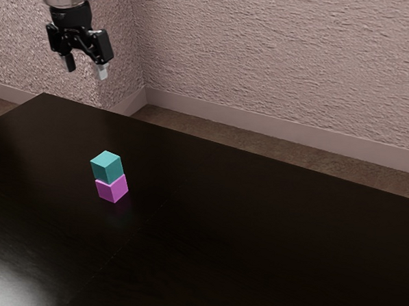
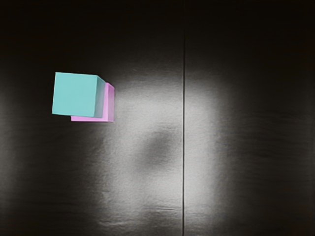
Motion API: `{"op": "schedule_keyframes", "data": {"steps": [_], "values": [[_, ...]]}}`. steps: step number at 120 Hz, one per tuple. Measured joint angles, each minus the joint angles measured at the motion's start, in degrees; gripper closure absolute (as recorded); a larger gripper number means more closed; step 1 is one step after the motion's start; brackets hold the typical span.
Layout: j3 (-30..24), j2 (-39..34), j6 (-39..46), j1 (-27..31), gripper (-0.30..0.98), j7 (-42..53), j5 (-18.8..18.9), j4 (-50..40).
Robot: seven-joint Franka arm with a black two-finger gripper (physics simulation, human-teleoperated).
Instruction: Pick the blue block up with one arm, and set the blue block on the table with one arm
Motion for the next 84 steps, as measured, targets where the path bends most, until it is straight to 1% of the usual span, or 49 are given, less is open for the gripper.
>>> {"op": "schedule_keyframes", "data": {"steps": [21,35,43,84], "values": [[-0.1,0.0,-0.3,-0.6,0.0,0.0,0.0,0.5],[-0.6,0.5,-3.5,-0.4,0.0,0.0,0.2,11.9],[-1.1,0.7,-4.9,-0.1,0.0,0.0,0.2,14.8],[-0.5,2.8,-7.6,-2.0,0.0,0.0,0.4,15.9]]}}
